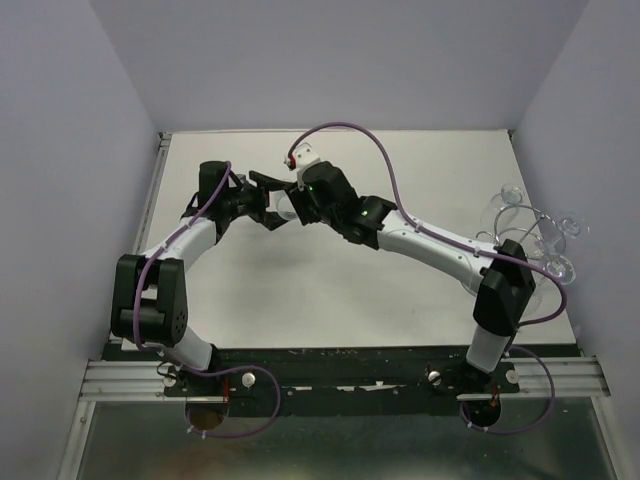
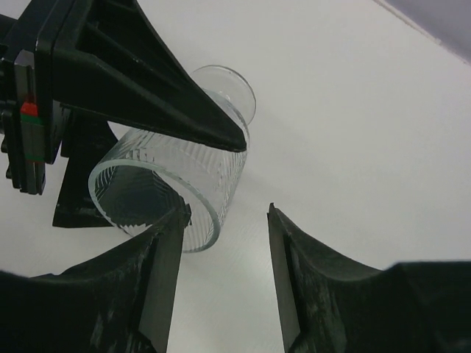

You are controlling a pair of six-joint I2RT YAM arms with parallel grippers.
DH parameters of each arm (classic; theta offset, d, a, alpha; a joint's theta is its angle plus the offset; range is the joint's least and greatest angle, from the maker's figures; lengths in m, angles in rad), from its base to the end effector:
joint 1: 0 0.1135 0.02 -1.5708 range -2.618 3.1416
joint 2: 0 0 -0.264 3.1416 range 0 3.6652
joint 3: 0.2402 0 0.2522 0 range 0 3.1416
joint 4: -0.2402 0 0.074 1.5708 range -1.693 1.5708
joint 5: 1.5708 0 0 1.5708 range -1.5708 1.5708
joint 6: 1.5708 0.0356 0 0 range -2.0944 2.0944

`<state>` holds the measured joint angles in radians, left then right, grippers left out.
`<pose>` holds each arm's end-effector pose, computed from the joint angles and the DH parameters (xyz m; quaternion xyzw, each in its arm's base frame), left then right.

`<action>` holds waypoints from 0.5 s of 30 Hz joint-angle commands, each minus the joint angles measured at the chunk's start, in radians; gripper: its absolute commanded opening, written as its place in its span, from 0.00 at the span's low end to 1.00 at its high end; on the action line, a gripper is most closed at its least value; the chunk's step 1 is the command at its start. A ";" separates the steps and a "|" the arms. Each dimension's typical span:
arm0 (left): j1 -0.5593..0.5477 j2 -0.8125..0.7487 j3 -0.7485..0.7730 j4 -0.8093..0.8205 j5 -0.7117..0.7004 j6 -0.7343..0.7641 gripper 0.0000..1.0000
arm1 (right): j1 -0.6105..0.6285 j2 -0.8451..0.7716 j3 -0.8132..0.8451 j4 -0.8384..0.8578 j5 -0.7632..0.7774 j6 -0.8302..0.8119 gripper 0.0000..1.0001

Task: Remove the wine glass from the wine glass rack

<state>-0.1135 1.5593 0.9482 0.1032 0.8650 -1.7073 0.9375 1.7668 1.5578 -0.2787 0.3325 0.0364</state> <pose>0.3316 -0.0651 0.2389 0.4113 -0.6990 0.5850 0.0031 0.2571 0.3305 0.3299 -0.2912 0.7979 0.1126 0.5156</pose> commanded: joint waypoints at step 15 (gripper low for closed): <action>0.026 -0.057 -0.048 -0.191 -0.072 0.018 0.99 | 0.011 0.045 0.058 0.084 0.155 -0.026 0.01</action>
<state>-0.1101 1.5356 0.9287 0.0425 0.8478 -1.7164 0.9531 1.8439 1.6127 -0.2813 0.4198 0.0051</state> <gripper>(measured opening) 0.781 0.041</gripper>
